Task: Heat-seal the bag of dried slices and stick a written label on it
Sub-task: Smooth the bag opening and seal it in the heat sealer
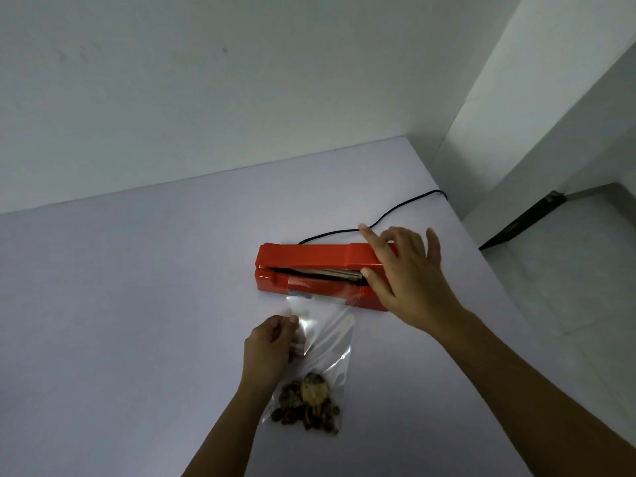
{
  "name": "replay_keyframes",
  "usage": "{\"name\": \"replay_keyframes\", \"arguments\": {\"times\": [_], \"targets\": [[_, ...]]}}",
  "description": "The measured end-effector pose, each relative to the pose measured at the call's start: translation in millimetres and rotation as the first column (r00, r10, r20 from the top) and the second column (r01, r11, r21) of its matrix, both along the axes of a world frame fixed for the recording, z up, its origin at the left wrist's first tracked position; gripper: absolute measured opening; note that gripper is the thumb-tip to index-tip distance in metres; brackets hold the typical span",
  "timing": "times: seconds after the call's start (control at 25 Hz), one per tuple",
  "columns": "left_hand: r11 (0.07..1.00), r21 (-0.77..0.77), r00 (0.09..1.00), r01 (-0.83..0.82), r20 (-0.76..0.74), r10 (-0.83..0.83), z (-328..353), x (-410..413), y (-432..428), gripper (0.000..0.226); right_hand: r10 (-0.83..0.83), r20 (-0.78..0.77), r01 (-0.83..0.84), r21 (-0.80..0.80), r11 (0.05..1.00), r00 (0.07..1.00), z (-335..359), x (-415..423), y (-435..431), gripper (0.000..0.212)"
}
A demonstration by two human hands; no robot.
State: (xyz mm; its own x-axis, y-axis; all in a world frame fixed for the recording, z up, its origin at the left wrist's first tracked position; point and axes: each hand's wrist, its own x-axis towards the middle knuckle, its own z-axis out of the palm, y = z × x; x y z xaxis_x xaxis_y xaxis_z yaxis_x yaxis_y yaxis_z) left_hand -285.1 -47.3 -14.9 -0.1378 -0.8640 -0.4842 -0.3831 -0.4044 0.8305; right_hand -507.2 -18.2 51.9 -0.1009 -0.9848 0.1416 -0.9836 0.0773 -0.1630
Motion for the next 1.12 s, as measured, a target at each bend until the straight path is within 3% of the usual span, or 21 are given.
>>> {"name": "replay_keyframes", "arguments": {"times": [0.16, 0.24, 0.36, 0.48, 0.56, 0.64, 0.72, 0.8, 0.88, 1.0, 1.12], "targets": [[1.000, -0.003, 1.000, 0.013, 0.015, -0.013, 1.4, 1.5, 0.1, 0.026, -0.033, 0.337, 0.074, -0.109, 0.991, 0.941, 57.5, 17.7, -21.2, 0.085], [1.000, -0.010, 0.999, 0.024, 0.041, -0.023, 1.4, 1.7, 0.9, 0.026, 0.026, 0.436, 0.049, -0.160, 0.986, 0.900, 79.6, 33.7, -41.0, 0.090], [1.000, -0.011, 0.999, 0.011, 0.032, -0.010, 3.6, 1.9, 2.5, 0.026, 0.164, 0.491, -0.075, -0.196, 0.978, 0.855, 101.3, 70.4, -79.0, 0.091], [0.999, -0.027, 0.999, 0.026, 0.048, -0.024, 3.4, 2.9, 4.2, 0.025, 0.302, 0.580, -0.330, -0.060, 0.942, 0.757, 112.8, 101.4, -110.0, 0.090], [1.000, -0.015, 0.999, 0.027, 0.034, -0.026, 1.7, 3.3, 3.3, 0.024, 0.303, 0.692, -0.415, -0.006, 0.910, 0.655, 112.8, 106.4, -119.0, 0.080], [0.999, -0.021, 0.998, 0.039, 0.056, -0.037, -0.1, 3.0, 2.5, 0.022, 0.215, 0.826, -0.266, -0.083, 0.960, 0.521, 108.2, 94.0, -114.9, 0.066], [0.999, -0.039, 0.998, 0.031, 0.049, -0.029, 2.9, 1.3, 2.1, 0.019, 0.113, 0.882, 0.105, -0.180, 0.978, 0.457, 89.3, 75.8, -96.0, 0.045], [0.992, -0.117, 0.998, 0.045, 0.044, -0.040, 7.7, -2.2, 1.5, 0.031, -0.073, 0.896, 0.518, -0.186, 0.835, 0.439, 52.6, 62.5, -63.1, 0.022], [0.959, -0.259, 0.989, 0.118, 0.117, -0.090, 8.1, -5.1, -0.4, 0.042, -0.286, 0.902, 0.759, -0.067, 0.647, 0.324, 14.9, 67.2, -25.6, 0.020], [0.869, -0.408, 0.945, 0.280, 0.279, -0.173, 2.7, -7.9, -5.3, 0.051, -0.462, 0.886, 0.792, 0.258, 0.553, 0.034, -34.7, 90.5, 11.1, 0.029], [0.784, -0.468, 0.889, 0.409, 0.398, -0.226, 2.1, -8.5, -11.4, 0.053, -0.527, 0.841, 0.651, 0.469, 0.597, -0.123, -57.9, 101.7, 15.3, 0.036]]}}
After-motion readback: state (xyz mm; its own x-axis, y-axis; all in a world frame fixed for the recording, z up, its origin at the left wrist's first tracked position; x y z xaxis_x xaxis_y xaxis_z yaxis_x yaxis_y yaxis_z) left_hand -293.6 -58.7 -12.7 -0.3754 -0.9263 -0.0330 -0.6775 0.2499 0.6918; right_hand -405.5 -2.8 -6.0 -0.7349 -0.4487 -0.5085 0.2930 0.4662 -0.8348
